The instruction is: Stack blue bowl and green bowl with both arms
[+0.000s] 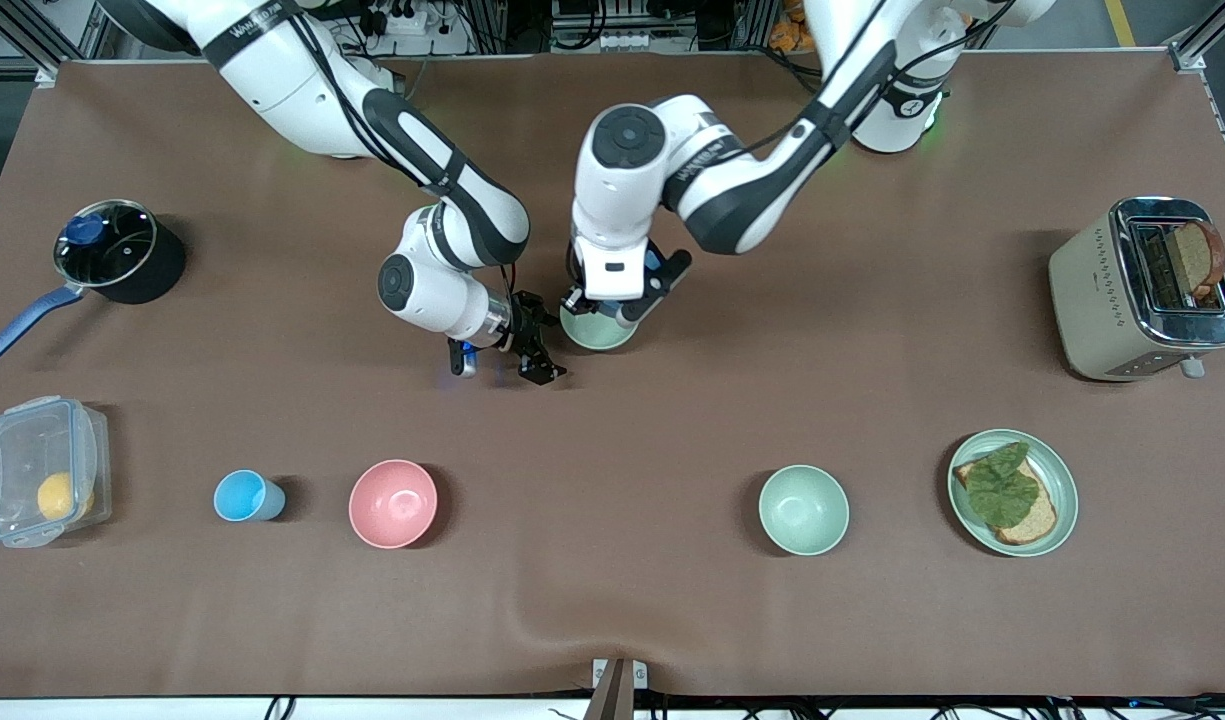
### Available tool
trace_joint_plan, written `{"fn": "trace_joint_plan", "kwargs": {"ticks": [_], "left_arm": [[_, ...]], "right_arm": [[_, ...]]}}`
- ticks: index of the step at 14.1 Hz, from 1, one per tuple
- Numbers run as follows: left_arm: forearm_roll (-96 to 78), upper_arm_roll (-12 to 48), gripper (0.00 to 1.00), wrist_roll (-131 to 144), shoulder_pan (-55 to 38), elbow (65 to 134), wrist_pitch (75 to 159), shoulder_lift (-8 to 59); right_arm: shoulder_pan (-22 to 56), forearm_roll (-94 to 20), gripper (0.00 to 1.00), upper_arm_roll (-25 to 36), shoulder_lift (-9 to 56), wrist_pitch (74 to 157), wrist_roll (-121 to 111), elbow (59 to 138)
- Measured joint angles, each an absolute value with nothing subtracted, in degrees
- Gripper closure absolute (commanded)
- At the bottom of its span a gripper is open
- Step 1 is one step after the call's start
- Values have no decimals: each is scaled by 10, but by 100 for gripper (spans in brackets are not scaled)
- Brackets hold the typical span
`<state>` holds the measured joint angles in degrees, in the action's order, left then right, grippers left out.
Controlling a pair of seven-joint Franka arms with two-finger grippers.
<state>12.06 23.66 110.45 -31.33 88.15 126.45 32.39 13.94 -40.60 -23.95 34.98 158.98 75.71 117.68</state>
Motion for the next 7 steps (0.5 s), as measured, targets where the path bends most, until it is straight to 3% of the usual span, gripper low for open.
{"fn": "trace_joint_plan", "kwargs": {"ticks": [7], "left_arm": [[153,235,100,1289,-361,861,1273,349]], "right_arm": [[139,-406,0,-240,350,1588,750,1177]]}}
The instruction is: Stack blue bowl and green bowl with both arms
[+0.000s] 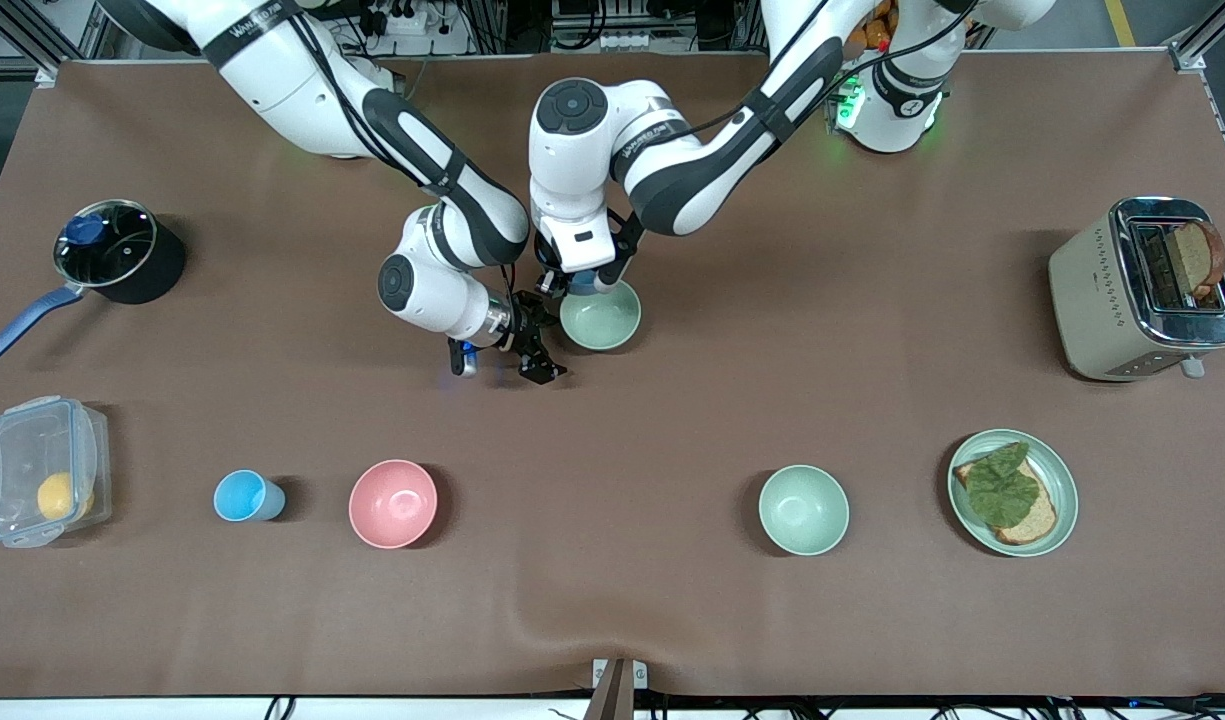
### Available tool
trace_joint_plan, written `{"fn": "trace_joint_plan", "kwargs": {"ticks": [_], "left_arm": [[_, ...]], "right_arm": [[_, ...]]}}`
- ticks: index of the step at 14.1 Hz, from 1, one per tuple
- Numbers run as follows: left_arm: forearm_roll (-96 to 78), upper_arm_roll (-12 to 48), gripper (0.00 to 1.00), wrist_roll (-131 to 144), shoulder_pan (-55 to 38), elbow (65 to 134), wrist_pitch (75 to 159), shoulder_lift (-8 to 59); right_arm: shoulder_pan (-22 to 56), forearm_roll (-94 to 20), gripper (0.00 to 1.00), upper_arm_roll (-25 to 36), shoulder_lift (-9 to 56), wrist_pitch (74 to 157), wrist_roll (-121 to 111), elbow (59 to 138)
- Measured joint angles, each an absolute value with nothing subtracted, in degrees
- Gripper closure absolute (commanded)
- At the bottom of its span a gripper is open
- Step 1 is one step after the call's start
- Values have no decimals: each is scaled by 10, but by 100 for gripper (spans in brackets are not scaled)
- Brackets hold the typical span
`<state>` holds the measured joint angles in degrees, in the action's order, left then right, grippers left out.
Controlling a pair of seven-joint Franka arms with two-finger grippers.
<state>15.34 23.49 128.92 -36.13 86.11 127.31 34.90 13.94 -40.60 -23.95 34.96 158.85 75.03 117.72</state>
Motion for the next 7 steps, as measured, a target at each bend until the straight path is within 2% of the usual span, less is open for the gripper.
{"fn": "trace_joint_plan", "kwargs": {"ticks": [7], "left_arm": [[153,210,100,1323,-359,859,1287,360]], "right_arm": [[127,-406,0,-237,341,1567,727,1187]]}}
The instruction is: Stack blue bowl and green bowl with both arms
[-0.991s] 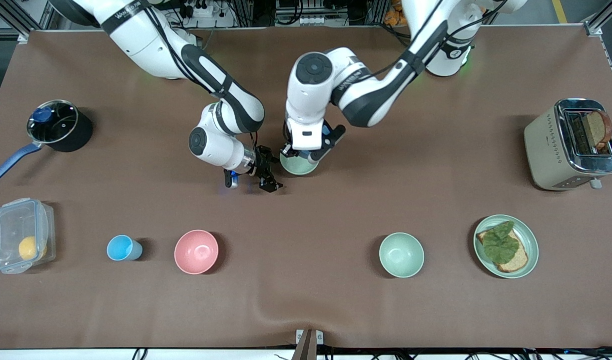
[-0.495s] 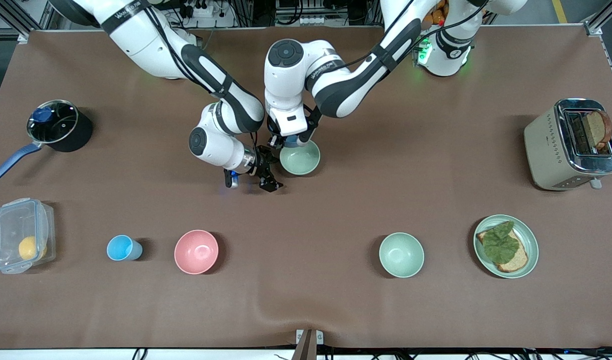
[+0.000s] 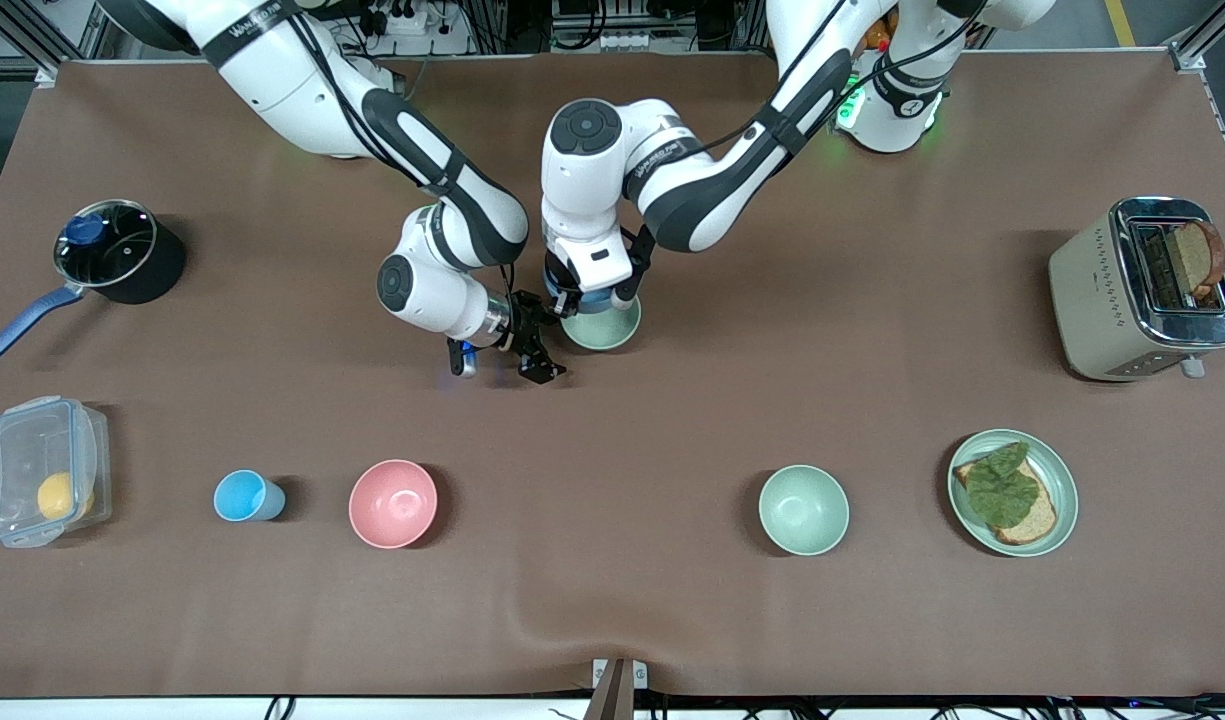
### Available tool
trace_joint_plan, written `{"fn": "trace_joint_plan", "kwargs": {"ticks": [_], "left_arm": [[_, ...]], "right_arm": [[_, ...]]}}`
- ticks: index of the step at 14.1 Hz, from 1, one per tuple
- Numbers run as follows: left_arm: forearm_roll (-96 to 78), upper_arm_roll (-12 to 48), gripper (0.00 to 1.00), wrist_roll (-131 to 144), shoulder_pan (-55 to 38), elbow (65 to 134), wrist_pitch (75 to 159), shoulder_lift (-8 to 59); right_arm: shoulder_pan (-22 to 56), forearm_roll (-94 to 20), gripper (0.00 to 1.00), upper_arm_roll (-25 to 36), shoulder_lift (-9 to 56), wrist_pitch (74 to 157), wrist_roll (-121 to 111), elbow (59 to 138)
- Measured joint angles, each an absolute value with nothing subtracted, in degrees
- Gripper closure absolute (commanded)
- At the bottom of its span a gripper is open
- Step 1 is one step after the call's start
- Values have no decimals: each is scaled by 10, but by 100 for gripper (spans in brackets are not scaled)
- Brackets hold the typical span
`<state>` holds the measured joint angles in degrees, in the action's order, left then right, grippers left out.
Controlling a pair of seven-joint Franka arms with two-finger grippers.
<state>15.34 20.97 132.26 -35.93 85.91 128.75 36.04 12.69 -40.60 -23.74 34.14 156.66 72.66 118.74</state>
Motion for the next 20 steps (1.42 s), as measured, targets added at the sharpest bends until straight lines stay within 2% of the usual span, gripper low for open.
{"fn": "trace_joint_plan", "kwargs": {"ticks": [3,5,15,16,17,20], "left_arm": [[153,209,100,1349,-359,859,1294,373],[153,206,100,1363,-359,859,1296,378],[153,188,100,1372,-357,858,1331,414],[153,187,82,1372,-357,857,1333,417],[153,187,1,1372,-357,857,1333,418],[153,187,0,1372,-358,857,1336,422]], "right_arm": [[38,-406,0,-232,306,1449,626,1219],[-6,-406,0,-225,291,1412,592,1231],[10,-406,0,-224,289,1414,590,1235],[10,-406,0,-224,289,1414,590,1235],[10,-406,0,-224,289,1414,590,1235],[11,-406,0,-224,288,1414,590,1235]]}}
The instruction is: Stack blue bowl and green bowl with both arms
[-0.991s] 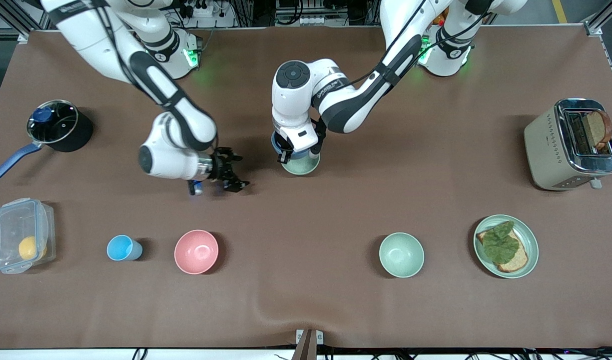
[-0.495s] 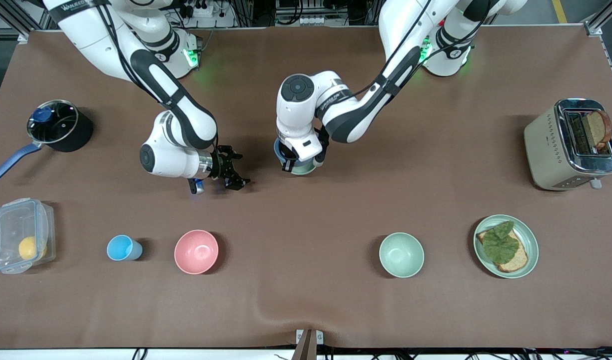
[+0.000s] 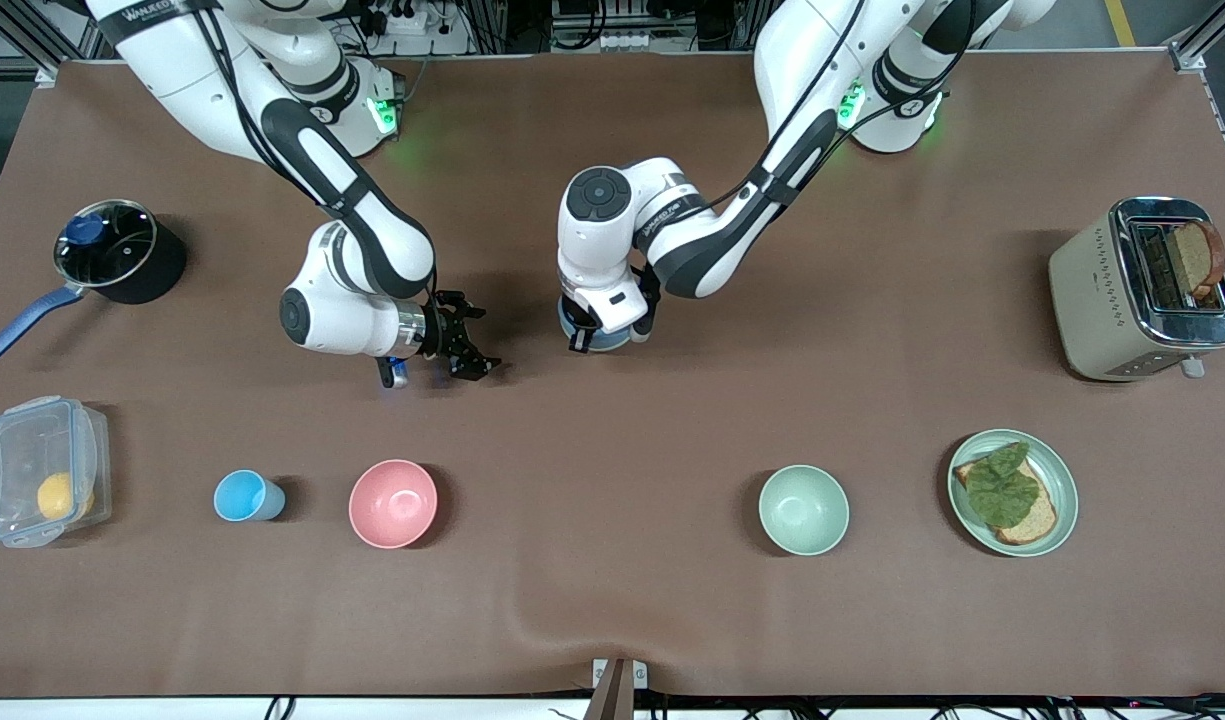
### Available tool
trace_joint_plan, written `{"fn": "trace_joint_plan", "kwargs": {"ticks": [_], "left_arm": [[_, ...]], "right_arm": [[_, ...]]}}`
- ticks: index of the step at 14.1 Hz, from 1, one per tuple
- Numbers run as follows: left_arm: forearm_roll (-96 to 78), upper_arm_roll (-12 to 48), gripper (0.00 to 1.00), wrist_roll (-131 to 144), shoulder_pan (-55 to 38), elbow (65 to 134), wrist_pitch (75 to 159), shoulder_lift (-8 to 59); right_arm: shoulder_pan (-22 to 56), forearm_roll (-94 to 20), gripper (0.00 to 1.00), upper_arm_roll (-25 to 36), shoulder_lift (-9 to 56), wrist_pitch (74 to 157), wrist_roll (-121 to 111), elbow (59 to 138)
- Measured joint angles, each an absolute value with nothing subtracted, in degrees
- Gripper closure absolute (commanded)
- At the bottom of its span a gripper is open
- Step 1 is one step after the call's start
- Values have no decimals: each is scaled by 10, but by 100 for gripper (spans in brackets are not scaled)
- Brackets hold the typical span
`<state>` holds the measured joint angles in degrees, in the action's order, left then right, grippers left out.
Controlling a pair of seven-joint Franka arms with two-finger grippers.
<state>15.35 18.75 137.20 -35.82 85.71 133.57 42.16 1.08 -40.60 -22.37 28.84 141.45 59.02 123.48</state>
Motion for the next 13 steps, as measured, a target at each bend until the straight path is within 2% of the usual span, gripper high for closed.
{"fn": "trace_joint_plan", "kwargs": {"ticks": [4,8,10,13], "left_arm": [[158,187,0,1372,-358,840,1320,409],[161,148,0,1346,-351,829,1232,333],[161,117,0,1310,-347,824,1191,299],[161,73,0,1223,-331,811,1157,279]], "right_arm": [[12,-406,0,-224,288,1414,590,1235],[13,-405,0,-223,281,1406,589,1231],[13,-378,0,-204,253,1348,588,1221],[8,-268,0,-157,193,1228,588,1193]]}}
